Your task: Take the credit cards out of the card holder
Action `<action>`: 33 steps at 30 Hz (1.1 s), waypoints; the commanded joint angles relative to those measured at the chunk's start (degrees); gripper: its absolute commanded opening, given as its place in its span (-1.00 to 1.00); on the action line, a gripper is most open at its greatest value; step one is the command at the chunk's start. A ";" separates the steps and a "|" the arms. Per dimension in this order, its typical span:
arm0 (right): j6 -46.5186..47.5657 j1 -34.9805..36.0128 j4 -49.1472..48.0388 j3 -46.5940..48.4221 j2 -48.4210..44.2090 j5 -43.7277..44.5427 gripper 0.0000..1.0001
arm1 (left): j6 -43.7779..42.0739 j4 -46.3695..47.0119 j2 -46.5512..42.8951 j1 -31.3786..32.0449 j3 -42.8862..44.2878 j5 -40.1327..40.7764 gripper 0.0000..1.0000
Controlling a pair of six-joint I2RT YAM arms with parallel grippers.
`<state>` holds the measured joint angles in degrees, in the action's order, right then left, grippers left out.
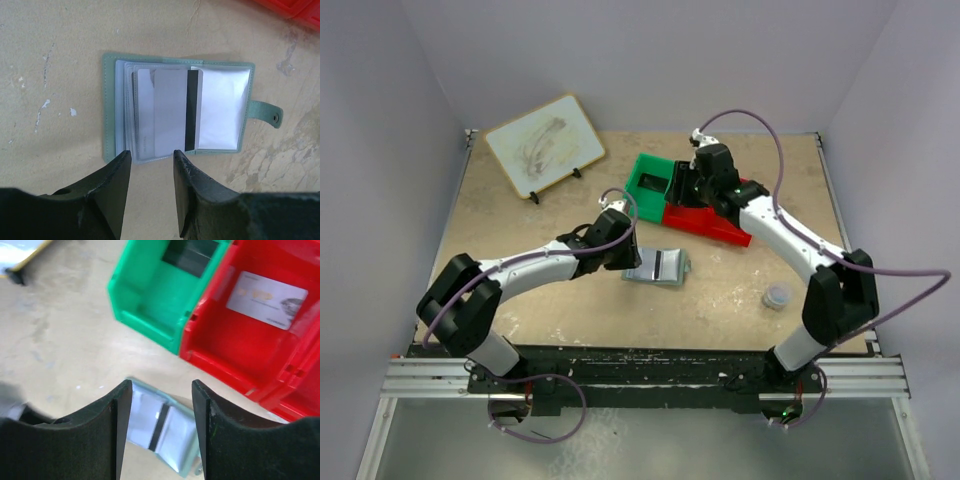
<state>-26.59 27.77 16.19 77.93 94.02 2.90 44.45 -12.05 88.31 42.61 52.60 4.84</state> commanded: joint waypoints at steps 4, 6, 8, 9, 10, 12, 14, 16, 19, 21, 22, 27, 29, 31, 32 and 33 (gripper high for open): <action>-12.21 0.07 -20.61 -20.48 -8.01 -20.60 -0.01 | 0.93 4.83 3.59 -0.08 2.02 -3.14 -0.26; -15.66 0.08 -25.68 -25.69 -9.04 -22.97 -0.03 | 0.95 5.47 4.14 -0.09 2.06 -4.15 -0.26; -17.31 0.02 -28.69 -28.90 -9.33 -24.50 -0.03 | 0.98 5.95 4.65 -0.07 2.14 -4.84 -0.26; -17.48 0.03 -29.24 -29.67 -9.11 -25.34 -0.03 | 0.98 6.15 4.86 -0.07 2.22 -5.07 -0.26; -17.53 0.08 -29.45 -29.99 -8.60 -26.31 -0.03 | 0.95 6.31 5.04 -0.08 2.29 -5.47 -0.26; -17.44 0.07 -29.37 -30.57 -7.36 -27.63 -0.03 | 0.54 6.26 5.77 -0.08 2.93 -5.95 -0.26; -18.07 0.03 -29.49 -32.09 -6.62 -27.71 -0.03 | -0.05 5.59 6.55 -0.10 3.84 -5.94 -0.26; -18.78 0.03 -30.67 -33.95 -6.37 -27.54 -0.03 | -0.54 5.14 7.22 -0.07 4.69 -5.65 -0.26; -20.14 0.02 -33.14 -35.69 -4.24 -31.22 -0.04 | -1.10 5.25 8.42 -0.08 5.63 -5.97 -0.27; -19.96 0.05 -34.02 -35.41 -2.50 -30.15 -0.05 | -1.54 4.60 9.38 -0.07 6.37 -5.78 -0.29; -20.03 0.07 -34.50 -35.46 -1.92 -29.53 -0.07 | -1.82 3.75 9.67 -0.07 6.84 -4.10 -0.30; -21.56 -0.01 -34.02 -37.40 -1.72 -25.46 -0.16 | -2.38 2.79 10.01 -0.08 6.74 -0.93 -0.32; -20.90 -0.07 -33.70 -37.51 -1.06 -24.78 -0.16 | -2.57 3.60 11.42 -0.03 7.04 -4.18 -0.34; -21.29 -0.01 -34.61 -37.84 0.44 -25.85 -0.17 | -1.91 3.31 12.81 0.35 7.73 -4.81 -0.37; -21.57 -0.01 -35.06 -38.14 1.31 -26.05 -0.17 | -2.02 3.21 13.24 0.61 8.07 -4.61 -0.38; -21.99 0.00 -36.25 -38.67 1.74 -26.27 -0.18 | -2.20 3.10 13.34 0.75 8.27 -4.58 -0.38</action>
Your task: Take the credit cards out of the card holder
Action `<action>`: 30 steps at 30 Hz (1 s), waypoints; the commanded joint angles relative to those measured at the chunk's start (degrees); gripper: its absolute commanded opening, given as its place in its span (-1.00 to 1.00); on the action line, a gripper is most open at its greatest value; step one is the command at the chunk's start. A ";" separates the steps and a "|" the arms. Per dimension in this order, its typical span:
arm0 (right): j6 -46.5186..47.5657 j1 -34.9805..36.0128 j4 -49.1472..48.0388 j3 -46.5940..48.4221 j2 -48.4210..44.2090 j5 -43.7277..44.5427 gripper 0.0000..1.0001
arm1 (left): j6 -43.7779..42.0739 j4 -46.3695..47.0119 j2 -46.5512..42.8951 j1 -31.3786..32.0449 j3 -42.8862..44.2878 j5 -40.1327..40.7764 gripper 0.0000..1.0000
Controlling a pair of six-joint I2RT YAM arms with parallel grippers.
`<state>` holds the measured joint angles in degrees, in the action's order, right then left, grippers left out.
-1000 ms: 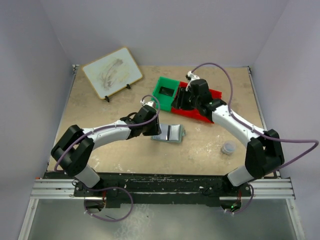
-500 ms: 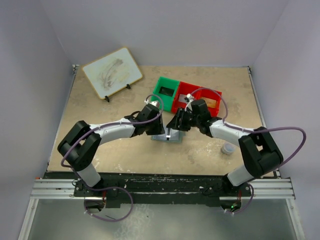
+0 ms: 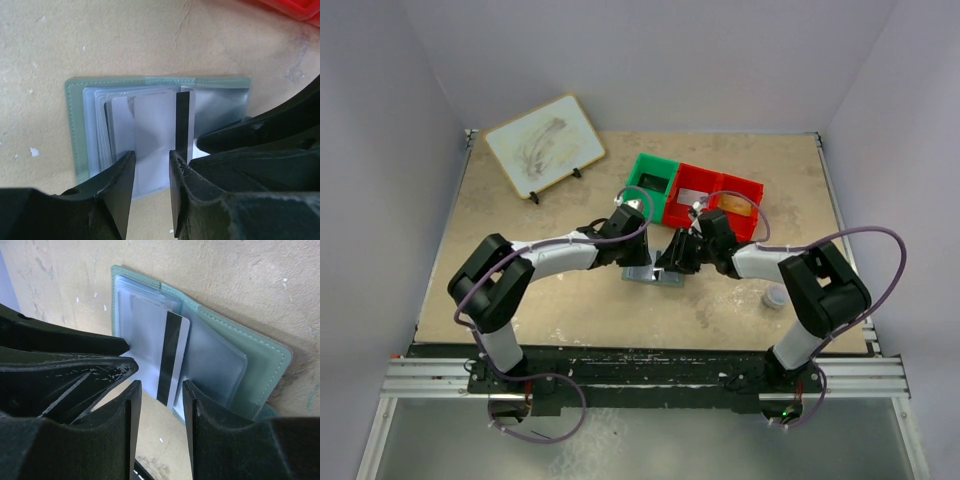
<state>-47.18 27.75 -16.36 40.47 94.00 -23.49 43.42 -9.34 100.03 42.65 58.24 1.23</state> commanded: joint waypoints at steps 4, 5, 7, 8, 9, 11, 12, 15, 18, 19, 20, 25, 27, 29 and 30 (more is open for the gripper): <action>-5.40 -0.02 -9.17 -4.64 2.68 -1.09 -0.20 | -1.65 -0.32 1.56 0.71 1.88 0.29 -0.44; -5.68 0.00 -9.40 -4.76 2.90 -0.86 -0.21 | -1.73 -0.71 1.81 0.76 1.62 0.41 -0.45; -6.20 -0.01 -10.16 -4.98 3.47 -0.85 -0.22 | -1.50 -1.35 2.16 0.74 0.79 0.65 -0.49; -6.78 -0.04 -10.70 -5.08 3.80 -0.87 -0.22 | -1.28 -1.25 2.06 0.76 -0.24 0.74 -0.51; -7.32 0.00 -11.54 -5.38 4.08 -0.91 -0.23 | -0.97 -0.84 1.83 0.69 -1.21 0.85 -0.52; -8.78 -0.07 -13.99 -6.11 4.66 -1.71 -0.27 | -0.27 0.45 0.99 0.71 -3.16 0.87 -0.53; -9.47 -0.06 -15.36 -6.48 4.96 -2.12 -0.28 | 0.02 0.86 0.74 0.68 -3.97 0.75 -0.54; -11.79 -0.12 -18.26 -7.51 5.49 -1.88 -0.35 | 0.26 1.30 0.45 0.69 -5.32 0.39 -0.56; -14.26 -0.38 -22.46 -9.47 5.20 -1.49 -0.49 | 0.24 1.26 0.08 0.70 -6.24 0.77 -0.57; -14.82 -0.46 -24.77 -10.05 5.15 -1.74 -0.53 | 0.18 1.17 -0.02 0.71 -6.28 0.83 -0.57; -15.07 -0.57 -26.10 -10.62 5.07 -2.00 -0.63 | 0.18 1.04 -0.23 0.74 -6.29 0.87 -0.57; -14.44 -1.85 -28.35 -11.37 4.65 -3.79 -0.97 | 0.35 0.82 -0.58 0.75 -6.14 1.31 -0.58; -14.39 -2.55 -29.43 -12.42 4.20 -4.43 -1.00 | 0.27 0.94 -0.30 0.73 -6.13 1.25 -0.58; -14.18 -3.42 -29.69 -13.45 3.61 -4.71 -1.00 | 0.03 0.88 0.24 0.73 -6.04 0.91 -0.58; -14.05 -3.81 -29.77 -14.10 3.15 -4.63 -1.00 | -0.14 0.76 0.47 0.69 -5.81 0.76 -0.58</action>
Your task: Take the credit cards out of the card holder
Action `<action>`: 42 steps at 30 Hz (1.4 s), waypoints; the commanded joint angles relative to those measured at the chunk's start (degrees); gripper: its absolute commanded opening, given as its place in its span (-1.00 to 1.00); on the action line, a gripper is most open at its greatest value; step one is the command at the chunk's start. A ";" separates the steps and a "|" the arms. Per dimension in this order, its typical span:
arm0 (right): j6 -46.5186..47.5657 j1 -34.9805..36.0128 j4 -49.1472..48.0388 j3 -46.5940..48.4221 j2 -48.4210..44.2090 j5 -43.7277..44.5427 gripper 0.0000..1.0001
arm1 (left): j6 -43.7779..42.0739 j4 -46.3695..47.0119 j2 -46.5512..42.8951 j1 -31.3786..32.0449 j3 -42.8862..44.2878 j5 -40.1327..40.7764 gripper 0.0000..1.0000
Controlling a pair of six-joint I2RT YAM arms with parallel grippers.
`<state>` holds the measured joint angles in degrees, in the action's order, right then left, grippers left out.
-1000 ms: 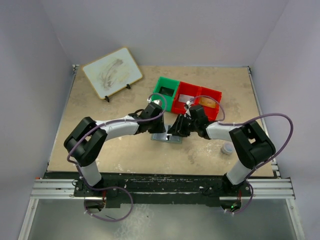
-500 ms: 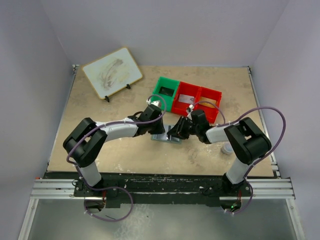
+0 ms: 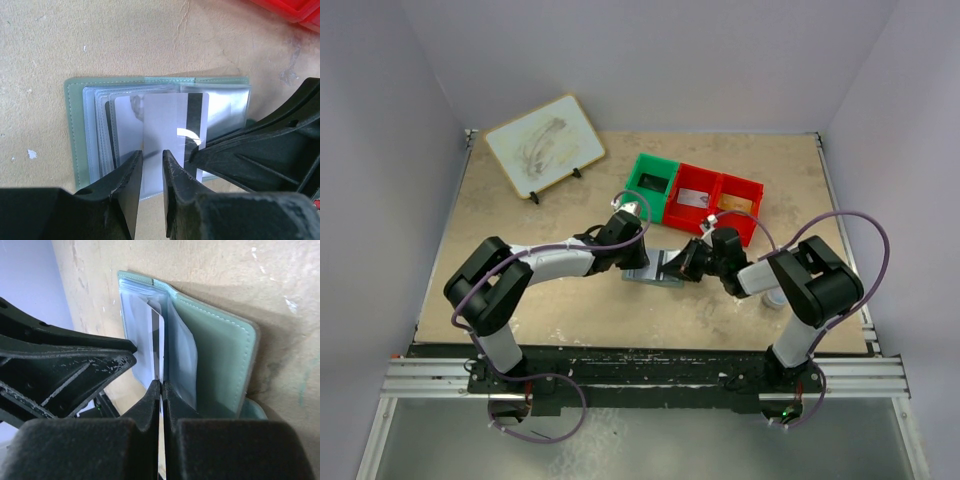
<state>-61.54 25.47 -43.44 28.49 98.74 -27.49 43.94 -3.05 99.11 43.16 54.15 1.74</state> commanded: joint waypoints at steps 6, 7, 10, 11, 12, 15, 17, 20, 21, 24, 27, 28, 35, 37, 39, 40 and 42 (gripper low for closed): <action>1.33 -4.01 -3.28 -4.14 -2.05 -2.63 -1.00 | -1.54 -5.54 1.61 0.23 -1.64 -0.90 -0.59; 1.29 -4.03 -3.87 -4.10 -1.73 -3.03 -0.99 | -1.76 -5.48 1.82 0.27 -1.57 -1.29 -0.59; 0.13 -4.07 -8.05 -3.86 -0.66 -4.73 -0.89 | -3.40 -6.89 2.75 0.26 -0.93 -1.80 -0.59; -0.04 -4.02 -8.37 -3.69 -0.50 -4.62 -0.84 | -3.99 -7.27 2.97 0.26 -0.83 -1.82 -0.60; -0.07 -4.03 -7.99 -3.40 -0.36 -4.46 -0.80 | -4.44 -7.66 3.16 0.31 -0.78 -1.78 -0.60; 0.22 -4.07 -6.36 -2.54 -0.39 -3.79 -0.62 | -5.30 -8.37 3.27 0.32 -0.60 -1.87 -0.61; 1.28 -4.03 -5.34 -1.45 0.16 -3.42 -0.56 | -5.29 -8.46 3.26 0.29 -0.55 -2.12 -0.61; 1.24 -4.09 -7.72 -0.61 1.62 -3.91 -0.56 | -5.27 -8.53 3.28 0.28 -0.30 -2.38 -0.61; 0.94 -4.04 -7.97 -0.41 1.77 -4.08 -0.58 | -5.32 -8.59 3.28 0.27 -0.21 -2.25 -0.61; 0.81 -4.03 -7.16 -0.35 1.02 -4.34 -0.63 | -5.40 -9.13 2.98 0.32 -0.26 -1.71 -0.62; 1.84 -4.05 -5.23 0.65 0.99 -4.95 -0.72 | -5.17 -9.04 2.70 0.34 -0.45 -1.60 -0.62; 2.19 -4.03 -4.94 0.96 1.09 -5.20 -0.77 | -5.09 -8.94 2.67 0.27 -0.48 -1.64 -0.62; 6.33 -4.03 0.31 1.51 -3.63 -4.32 -1.00 | -3.82 -7.87 -0.50 0.33 -1.18 0.38 -0.62; 8.69 -4.12 4.60 2.18 -6.15 -3.10 -1.00 | -3.46 -7.56 -1.09 0.27 -1.18 0.58 -0.62; 11.08 -4.24 9.03 2.73 -8.08 -2.09 -1.00 | -3.15 -7.35 -1.52 0.30 -1.20 0.91 -0.62; 12.08 -4.28 10.51 2.98 -9.05 -1.57 -1.00 | -3.02 -7.16 -1.90 0.27 -1.22 1.04 -0.62; 14.05 -4.36 12.27 3.10 -11.04 -0.88 -1.00 | -2.79 -6.64 -2.89 0.27 -1.50 1.35 -0.60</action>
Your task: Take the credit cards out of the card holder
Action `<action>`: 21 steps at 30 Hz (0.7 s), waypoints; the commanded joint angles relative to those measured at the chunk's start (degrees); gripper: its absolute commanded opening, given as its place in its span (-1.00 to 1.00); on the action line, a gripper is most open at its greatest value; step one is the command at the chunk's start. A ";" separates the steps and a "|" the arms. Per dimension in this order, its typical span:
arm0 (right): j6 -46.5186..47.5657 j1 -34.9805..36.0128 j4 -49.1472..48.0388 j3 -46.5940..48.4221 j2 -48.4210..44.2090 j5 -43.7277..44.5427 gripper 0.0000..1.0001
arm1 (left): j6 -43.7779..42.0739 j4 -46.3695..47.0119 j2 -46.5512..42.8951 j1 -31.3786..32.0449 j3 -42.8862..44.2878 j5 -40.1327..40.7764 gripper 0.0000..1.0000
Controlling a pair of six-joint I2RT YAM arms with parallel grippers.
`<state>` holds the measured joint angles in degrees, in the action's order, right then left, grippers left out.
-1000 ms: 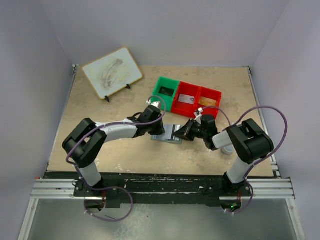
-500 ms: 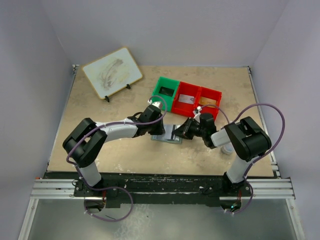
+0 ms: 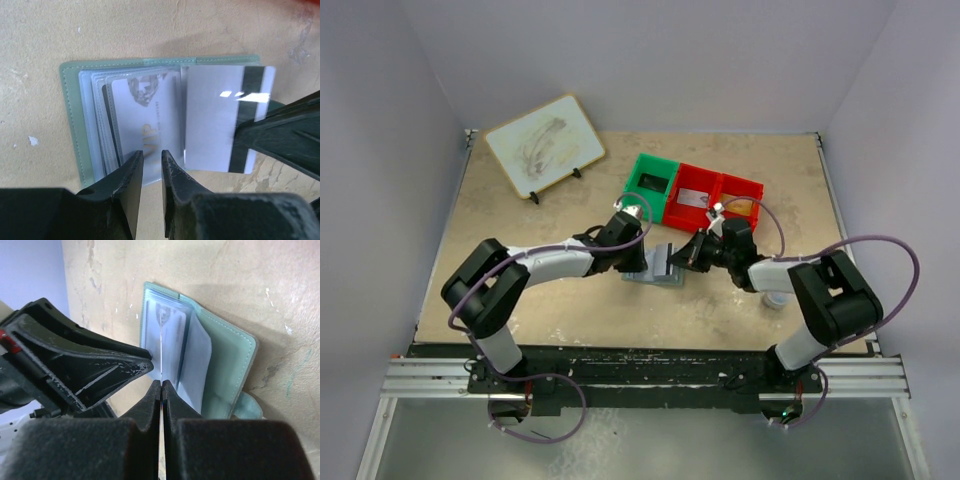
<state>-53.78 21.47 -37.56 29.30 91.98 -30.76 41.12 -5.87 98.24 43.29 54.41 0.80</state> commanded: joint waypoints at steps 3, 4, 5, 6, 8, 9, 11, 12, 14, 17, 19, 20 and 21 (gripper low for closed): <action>9.25 -0.48 6.06 1.53 -7.76 2.97 -1.00 | 1.01 -2.39 -3.76 0.14 -2.20 1.41 -0.52; 9.96 -0.47 6.03 1.27 -8.86 3.55 -1.00 | 1.32 -1.80 -4.40 0.17 -2.39 1.28 -0.51; 10.75 -0.55 6.44 1.21 -9.97 4.73 -1.00 | 1.52 -1.11 -5.11 0.15 -2.68 1.23 -0.49; 11.90 -0.56 6.41 1.24 -11.00 5.24 -1.00 | 1.66 -0.09 -6.01 0.14 -3.05 1.38 -0.46; 15.21 -0.56 6.32 1.49 -13.45 6.04 -1.00 | 1.99 0.60 -8.44 0.12 -3.77 3.64 -0.40; 17.92 -0.56 5.95 1.52 -14.60 6.05 -1.00 | 2.21 0.94 -9.81 0.11 -4.46 5.30 -0.36; 22.54 -0.57 4.90 1.28 -17.73 7.27 -1.00 | 2.52 1.01 -12.65 -0.05 -5.72 8.55 -0.28; 24.44 -0.56 4.91 0.93 -19.66 8.75 -1.00 | 2.55 0.70 -14.10 -0.19 -6.25 10.24 -0.24; 29.25 -0.56 4.36 0.09 -23.96 12.63 -1.00 | 2.41 -0.18 -17.44 -0.55 -7.54 13.80 -0.18; 38.11 -0.56 1.85 -1.73 -30.72 17.91 -1.00 | 2.40 -1.89 -22.31 -1.16 -9.02 18.76 -0.09; 42.94 -0.56 1.32 -2.42 -33.44 21.41 -1.00 | 3.29 -3.32 -25.98 -1.38 -10.15 23.38 0.03; 45.14 -0.56 3.12 -1.91 -33.98 21.75 -1.00 | 3.83 -3.70 -27.80 -1.37 -10.94 25.59 0.10; 46.71 -0.56 4.82 -0.78 -33.80 22.80 -1.00 | 4.29 -3.79 -29.70 -1.45 -11.75 27.32 0.15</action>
<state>-20.29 21.19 -32.23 27.55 60.25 -15.42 43.22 -8.51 74.89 42.46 44.99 17.19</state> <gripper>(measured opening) 0.008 0.534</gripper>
